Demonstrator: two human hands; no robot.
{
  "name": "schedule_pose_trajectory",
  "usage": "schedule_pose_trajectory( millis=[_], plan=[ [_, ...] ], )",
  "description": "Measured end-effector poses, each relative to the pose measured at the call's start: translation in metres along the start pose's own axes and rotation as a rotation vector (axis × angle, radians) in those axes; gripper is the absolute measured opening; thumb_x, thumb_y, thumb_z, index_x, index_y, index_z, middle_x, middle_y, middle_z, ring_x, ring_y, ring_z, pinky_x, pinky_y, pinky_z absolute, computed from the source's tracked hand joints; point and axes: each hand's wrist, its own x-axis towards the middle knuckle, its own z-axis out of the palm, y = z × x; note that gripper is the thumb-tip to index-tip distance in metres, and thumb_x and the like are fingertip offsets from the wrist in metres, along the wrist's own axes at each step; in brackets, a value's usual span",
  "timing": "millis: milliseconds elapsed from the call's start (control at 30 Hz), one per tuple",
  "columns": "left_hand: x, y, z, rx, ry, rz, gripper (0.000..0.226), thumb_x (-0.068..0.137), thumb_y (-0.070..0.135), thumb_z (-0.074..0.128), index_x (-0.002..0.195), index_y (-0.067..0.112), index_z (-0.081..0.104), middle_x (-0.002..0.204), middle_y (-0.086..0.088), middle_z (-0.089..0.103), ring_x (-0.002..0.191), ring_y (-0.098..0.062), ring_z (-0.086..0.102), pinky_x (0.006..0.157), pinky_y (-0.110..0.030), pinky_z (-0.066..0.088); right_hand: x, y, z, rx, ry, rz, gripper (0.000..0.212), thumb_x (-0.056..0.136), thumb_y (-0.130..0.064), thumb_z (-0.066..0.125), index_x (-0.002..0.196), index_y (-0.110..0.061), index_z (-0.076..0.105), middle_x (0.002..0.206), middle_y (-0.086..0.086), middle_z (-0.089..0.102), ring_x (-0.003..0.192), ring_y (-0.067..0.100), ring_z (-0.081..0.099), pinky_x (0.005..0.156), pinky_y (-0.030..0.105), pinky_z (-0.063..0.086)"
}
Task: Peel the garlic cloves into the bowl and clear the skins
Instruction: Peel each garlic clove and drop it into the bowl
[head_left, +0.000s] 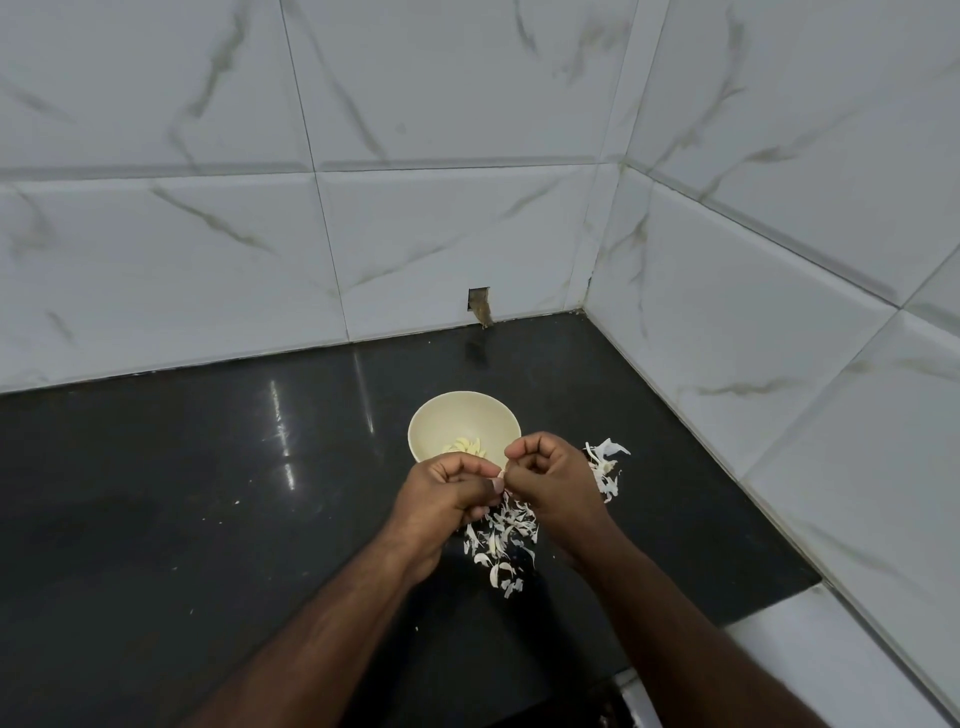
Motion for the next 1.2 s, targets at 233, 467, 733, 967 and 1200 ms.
schedule_pose_trajectory(
  millis=[233,467,733,967,1200],
  plan=[
    [0.001,-0.005,0.004,-0.050,-0.009,-0.054,0.013,0.086,-0.008,0.063,0.093,-0.001,0.071,0.073,-0.011,0.066,0.068,-0.015,0.064,0.057,-0.020,0.050,-0.001,0.001,0.002,-0.107,-0.029,-0.064,0.019,0.074,-0.009,0.071,0.091,-0.007,0.063,0.062,-0.005,0.054,0.053,0.002,0.052,0.055,0.019,0.046],
    [0.003,0.000,-0.001,-0.201,-0.010,-0.094,0.010,0.088,-0.003,0.068,0.091,0.007,0.069,0.081,-0.012,0.070,0.067,-0.014,0.067,0.055,-0.019,0.052,0.003,0.020,-0.021,-0.362,0.028,-0.029,0.021,0.087,-0.004,0.060,0.085,-0.023,0.070,0.064,-0.009,0.060,0.054,0.002,0.047,0.055,0.020,0.040],
    [0.004,0.001,-0.005,-0.166,-0.026,-0.106,0.012,0.091,-0.002,0.066,0.101,0.003,0.070,0.093,-0.015,0.075,0.077,-0.017,0.072,0.060,-0.019,0.054,0.002,0.021,-0.051,-0.760,0.024,-0.029,0.010,0.092,-0.027,0.069,0.082,-0.030,0.070,0.076,-0.010,0.070,0.070,0.000,0.060,0.067,0.021,0.045],
    [0.005,0.002,-0.004,-0.132,-0.040,-0.103,0.015,0.089,0.002,0.071,0.104,-0.001,0.072,0.087,-0.011,0.072,0.072,-0.010,0.067,0.057,-0.017,0.052,0.003,0.008,-0.038,-0.512,-0.080,-0.160,0.028,0.088,-0.012,0.072,0.111,-0.028,0.076,0.108,-0.016,0.071,0.098,-0.002,0.064,0.089,0.018,0.048],
    [0.005,0.001,-0.004,-0.122,-0.040,-0.092,0.012,0.087,0.004,0.072,0.099,0.001,0.074,0.080,-0.008,0.069,0.068,-0.009,0.063,0.055,-0.017,0.049,-0.001,0.006,-0.016,-0.438,-0.079,-0.082,0.006,0.087,-0.019,0.074,0.081,-0.021,0.074,0.076,-0.006,0.073,0.071,0.009,0.067,0.069,0.027,0.053]
  ],
)
